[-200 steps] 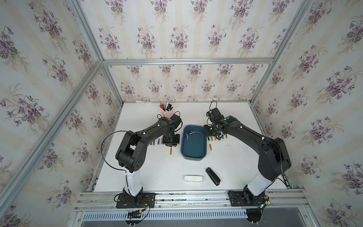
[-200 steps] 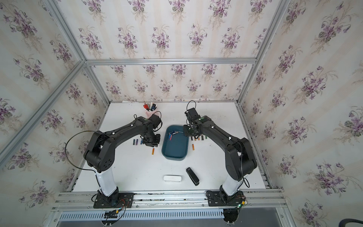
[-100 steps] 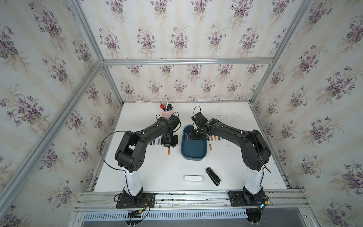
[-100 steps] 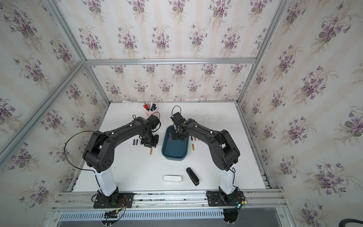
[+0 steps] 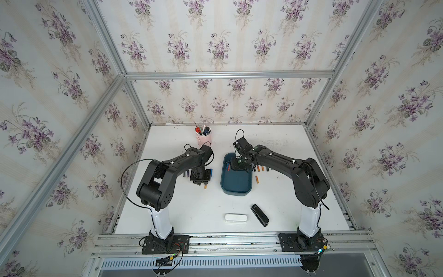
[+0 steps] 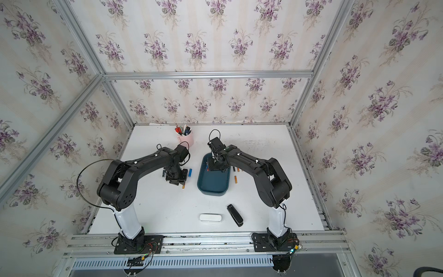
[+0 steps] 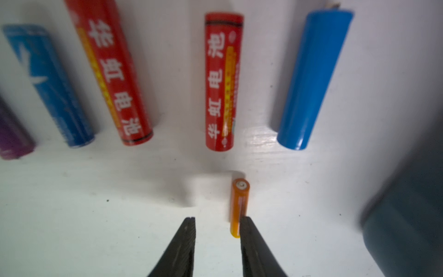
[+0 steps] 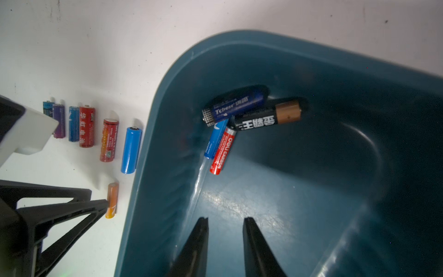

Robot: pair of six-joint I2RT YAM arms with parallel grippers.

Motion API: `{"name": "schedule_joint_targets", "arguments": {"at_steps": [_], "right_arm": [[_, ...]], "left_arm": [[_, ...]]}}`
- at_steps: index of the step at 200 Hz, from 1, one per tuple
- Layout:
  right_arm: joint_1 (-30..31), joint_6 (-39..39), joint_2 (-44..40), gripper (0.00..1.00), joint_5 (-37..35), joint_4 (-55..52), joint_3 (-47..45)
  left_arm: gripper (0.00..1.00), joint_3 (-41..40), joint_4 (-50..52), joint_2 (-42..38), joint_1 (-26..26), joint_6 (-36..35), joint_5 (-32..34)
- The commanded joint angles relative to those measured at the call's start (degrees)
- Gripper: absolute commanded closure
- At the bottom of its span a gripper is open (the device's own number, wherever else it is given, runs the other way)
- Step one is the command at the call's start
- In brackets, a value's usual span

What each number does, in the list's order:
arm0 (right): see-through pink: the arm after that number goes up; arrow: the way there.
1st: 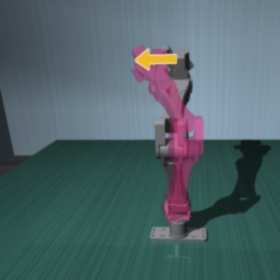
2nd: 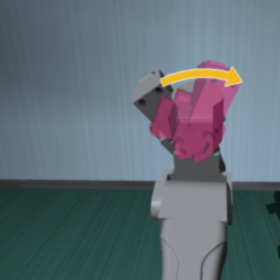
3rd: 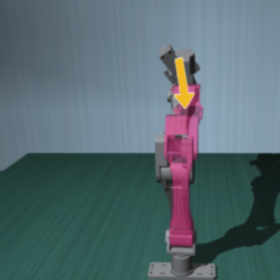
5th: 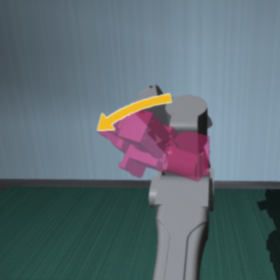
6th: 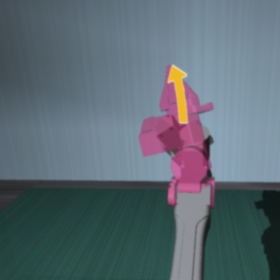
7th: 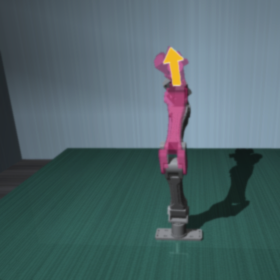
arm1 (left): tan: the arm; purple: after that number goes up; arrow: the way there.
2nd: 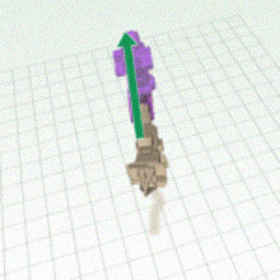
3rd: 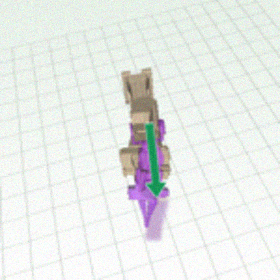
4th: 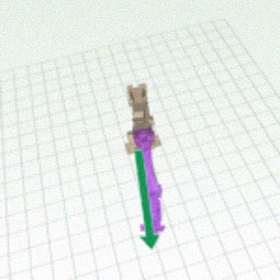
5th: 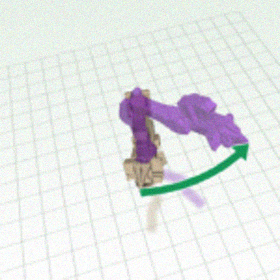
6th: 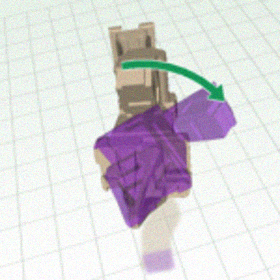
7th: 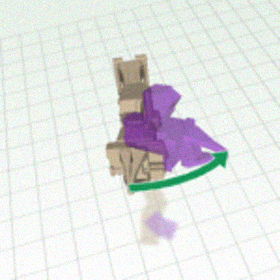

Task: Take the batteries out of the storage box
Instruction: Adjust the battery at the center of the board.

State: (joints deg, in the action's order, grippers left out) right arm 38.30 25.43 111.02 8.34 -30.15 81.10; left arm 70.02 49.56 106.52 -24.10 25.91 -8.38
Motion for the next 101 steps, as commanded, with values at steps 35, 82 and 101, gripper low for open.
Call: {"name": "schedule_joint_targets", "arguments": {"at_steps": [35,82,101], "right_arm": [[0.12,-0.82,-0.09,0.69,-0.82,-0.75,0.28],[0.14,-1.15,-0.71,0.70,-1.59,-1.13,0.13],[0.11,-1.43,-0.72,0.70,-1.92,-1.47,0.26]], "left_arm": [[0.64,-0.45,-2.32,-1.21,0.04,0.28,-2.35],[0.70,-1.22,-3.91,0.70,-0.32,1.15,-3.65],[0.74,-1.22,-4.18,0.95,-0.49,1.42,-3.92]]}}
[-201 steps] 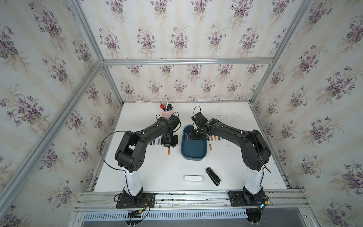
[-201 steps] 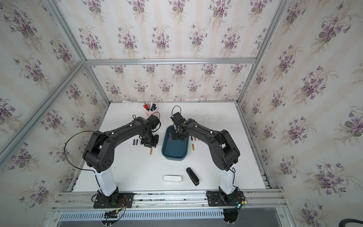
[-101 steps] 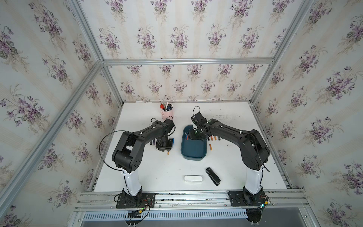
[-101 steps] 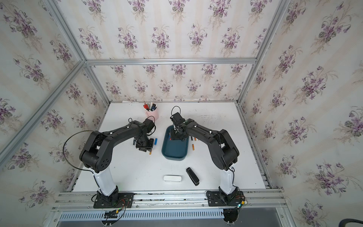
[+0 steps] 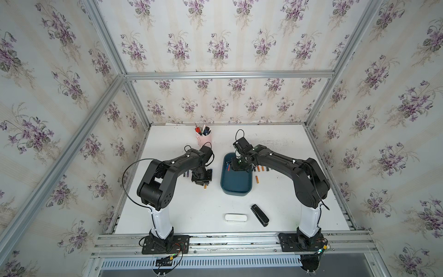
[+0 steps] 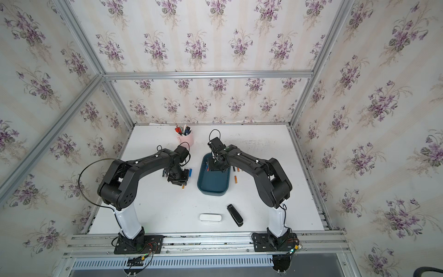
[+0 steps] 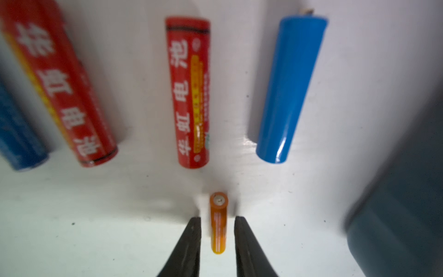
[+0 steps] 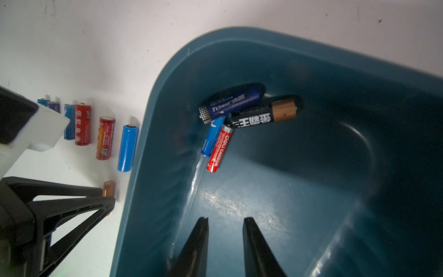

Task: Take the batteries out of the storage box
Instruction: Adjust the battery at the center of the board.

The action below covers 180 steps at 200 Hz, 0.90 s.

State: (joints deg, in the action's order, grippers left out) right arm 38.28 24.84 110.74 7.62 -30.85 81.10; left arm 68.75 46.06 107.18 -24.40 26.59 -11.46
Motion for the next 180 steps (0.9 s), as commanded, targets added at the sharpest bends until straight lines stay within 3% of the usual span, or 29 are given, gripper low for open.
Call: {"name": "schedule_joint_targets", "arguments": {"at_steps": [1,65,112,180], "right_arm": [[0.13,-0.84,-0.43,0.70,-1.20,-0.78,0.27],[0.16,-0.85,-0.26,0.70,-1.21,-0.87,0.37],[0.13,-0.60,0.59,0.70,-0.76,-0.23,0.48],[0.10,0.68,2.57,0.70,0.06,2.52,0.85]], "left_arm": [[0.74,0.06,-0.65,0.35,-0.15,0.74,-0.84],[0.84,0.16,0.28,0.58,-0.29,0.31,0.10],[0.71,0.76,0.84,-0.12,-0.29,0.30,0.43],[0.69,3.25,3.02,-2.14,-0.28,0.00,0.83]]}}
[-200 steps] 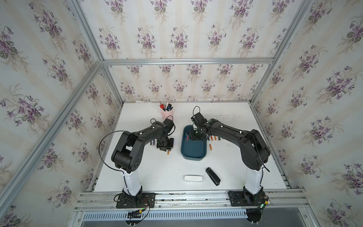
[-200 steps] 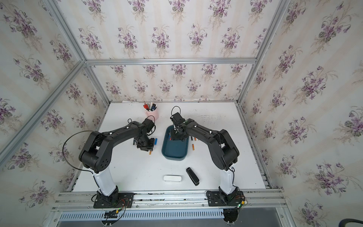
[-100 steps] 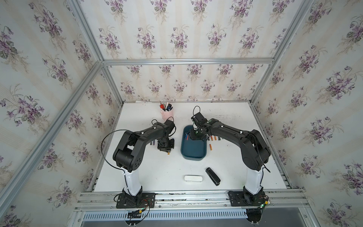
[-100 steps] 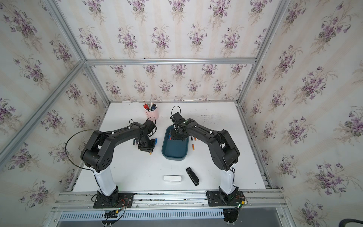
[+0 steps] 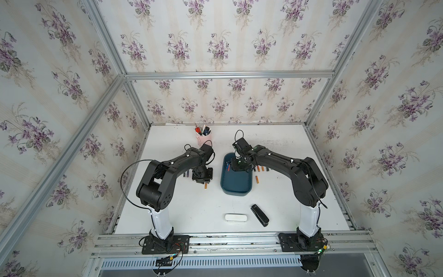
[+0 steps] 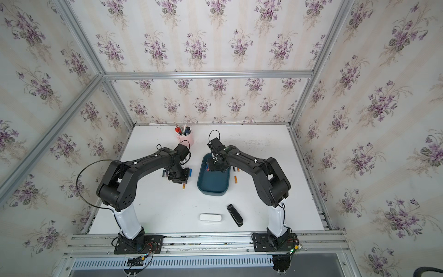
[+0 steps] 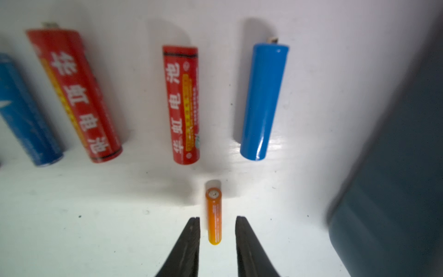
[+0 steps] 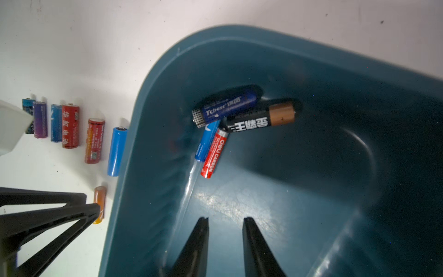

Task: Take the batteries out of the storage box
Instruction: Adjust the battery at the center of the board.

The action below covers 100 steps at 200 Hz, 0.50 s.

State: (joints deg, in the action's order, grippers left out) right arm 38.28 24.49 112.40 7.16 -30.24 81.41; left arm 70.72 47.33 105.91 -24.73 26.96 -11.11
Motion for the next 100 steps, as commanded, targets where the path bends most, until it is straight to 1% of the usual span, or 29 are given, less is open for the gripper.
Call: {"name": "schedule_joint_targets", "arguments": {"at_steps": [1,57,100], "right_arm": [[0.16,1.06,0.99,0.70,0.59,1.97,0.57],[0.13,2.49,4.42,0.70,0.57,4.53,2.28],[0.17,3.01,6.09,0.69,0.21,5.61,3.74]], "left_arm": [[0.69,1.27,1.73,-0.92,0.09,-0.35,0.44],[0.69,4.01,2.00,-0.20,-0.24,-0.08,-1.52],[0.69,4.87,1.80,0.61,-1.48,0.29,-2.00]]}}
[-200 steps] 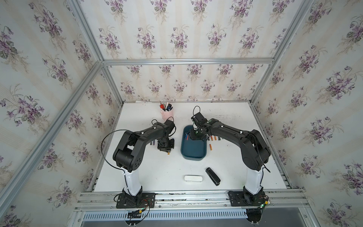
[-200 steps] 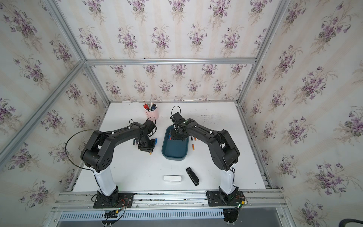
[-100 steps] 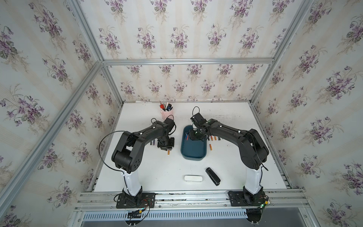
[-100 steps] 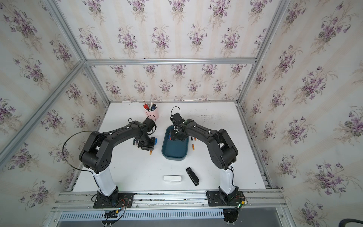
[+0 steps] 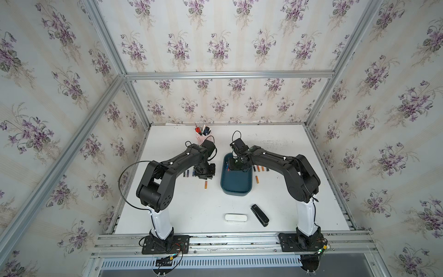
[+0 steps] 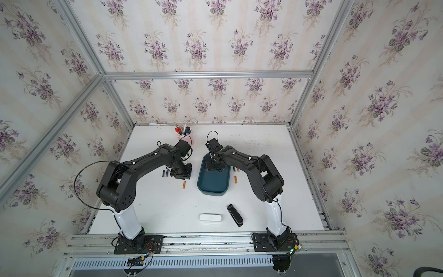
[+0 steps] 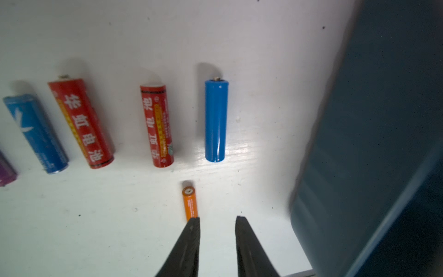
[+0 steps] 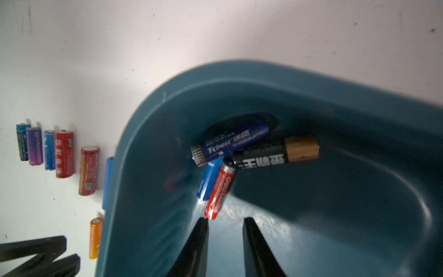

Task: Take the batteries out of the storage box
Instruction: Adjust the battery at the center of the board, then pick up the battery from the storage box.

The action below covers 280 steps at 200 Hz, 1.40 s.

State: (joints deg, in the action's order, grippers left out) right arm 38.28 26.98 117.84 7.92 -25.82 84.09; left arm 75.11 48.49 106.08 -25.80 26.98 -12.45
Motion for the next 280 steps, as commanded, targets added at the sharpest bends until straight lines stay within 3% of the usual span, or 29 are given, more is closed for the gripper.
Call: {"name": "schedule_joint_targets", "arguments": {"at_steps": [1,83,214,280], "right_arm": [[0.19,0.52,0.69,0.69,-0.55,1.20,1.06],[0.36,-1.20,4.88,0.69,-1.91,-1.58,4.12],[1.98,-5.54,6.11,0.74,-12.79,-11.19,5.42],[1.88,-8.42,7.55,0.77,-10.46,-10.40,5.64]], "left_arm": [[0.69,0.47,0.60,0.53,-0.40,0.26,-0.70],[0.69,0.99,0.94,1.23,-1.09,-0.15,-0.64],[0.69,2.23,1.87,1.76,-1.06,-0.48,-0.12],[0.69,3.07,3.09,1.45,-1.03,-0.78,0.66]]}}
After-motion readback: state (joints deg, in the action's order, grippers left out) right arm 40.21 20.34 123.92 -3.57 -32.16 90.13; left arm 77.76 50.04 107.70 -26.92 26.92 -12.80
